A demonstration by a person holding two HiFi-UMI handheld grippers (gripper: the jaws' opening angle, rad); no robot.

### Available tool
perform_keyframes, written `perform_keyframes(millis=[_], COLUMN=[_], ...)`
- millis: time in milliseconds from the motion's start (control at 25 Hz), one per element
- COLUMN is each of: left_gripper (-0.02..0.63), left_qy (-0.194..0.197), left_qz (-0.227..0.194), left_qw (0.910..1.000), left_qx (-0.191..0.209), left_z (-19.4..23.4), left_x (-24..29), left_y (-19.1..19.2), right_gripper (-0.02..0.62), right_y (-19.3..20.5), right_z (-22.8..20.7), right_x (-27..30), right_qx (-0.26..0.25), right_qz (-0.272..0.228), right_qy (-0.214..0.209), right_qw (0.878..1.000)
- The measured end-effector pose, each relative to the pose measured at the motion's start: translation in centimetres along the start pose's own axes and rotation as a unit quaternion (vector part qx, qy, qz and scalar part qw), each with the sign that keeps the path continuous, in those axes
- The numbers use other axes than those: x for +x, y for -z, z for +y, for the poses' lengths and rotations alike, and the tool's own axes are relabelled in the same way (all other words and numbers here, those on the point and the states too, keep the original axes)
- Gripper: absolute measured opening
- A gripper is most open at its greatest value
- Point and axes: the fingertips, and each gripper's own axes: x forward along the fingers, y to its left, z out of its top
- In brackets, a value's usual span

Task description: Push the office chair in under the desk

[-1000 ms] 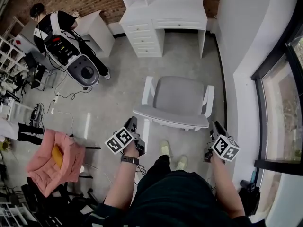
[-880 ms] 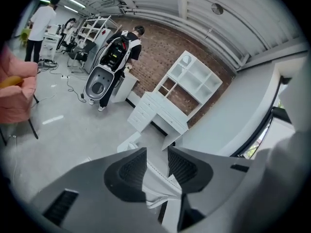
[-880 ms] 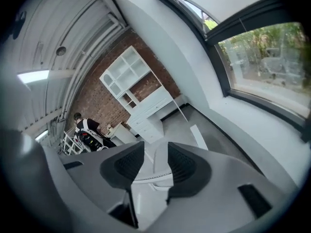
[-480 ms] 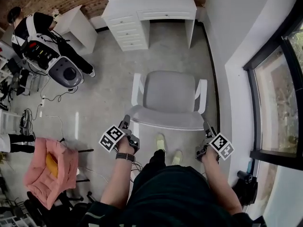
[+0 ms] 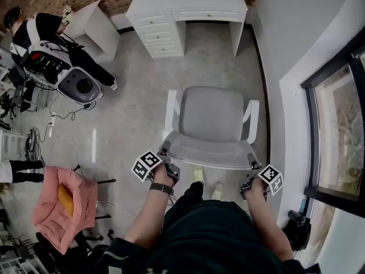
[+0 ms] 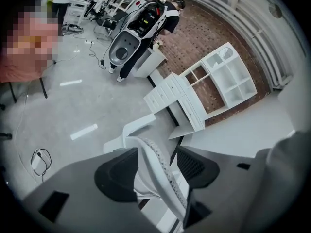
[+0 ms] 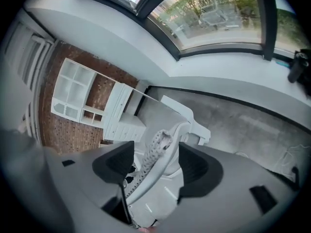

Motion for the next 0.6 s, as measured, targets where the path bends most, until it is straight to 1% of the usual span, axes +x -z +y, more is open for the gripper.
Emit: perform_keyframes(millis=[120,200,320,400,440,600], left_gripper=[0.244,0.234,0.216,0.215,0.202,0.172], left_qy=[-0.005,-0.008,-0.012,-0.012,-0.011,-0.014], left_qz=[0.018,0.022,0.014,0.006,0.003,0.000], left_qw=[0.9993,0.9989,0.9990,0.9994,0.9995,0.9992], left_qx=[-0.032,-0.042,-0.041,-0.032,-0.029,-0.038], left_z=[0.8,1.1,1.5,1.5,1.5,1.3], left_x=[1.2,1.9,3.0,3.7,3.9,4.4], left_y=[1.3,1.4,0.7,0.0,-0.3,-0.9], right_gripper=[0.259,0.259,0.259,0.259,0.258,0.224], right_y=[0.9,1.0,0.5,0.3,0.2,0.2], right_z=[-0.2,-0.2,-0.6,-0.7,-0.8,-0.6], right_x=[1.1,2.0,3.0,3.4,3.5,4.0], right_qx=[0.026,0.040,0.035,0.030,0.031,0.032], right_qz=[0.012,0.012,0.003,-0.001,-0.003,-0.001], right_qy=[0.000,0.001,0.014,0.024,0.027,0.045], right_qw=[1.000,0.999,0.999,0.999,0.999,0.998])
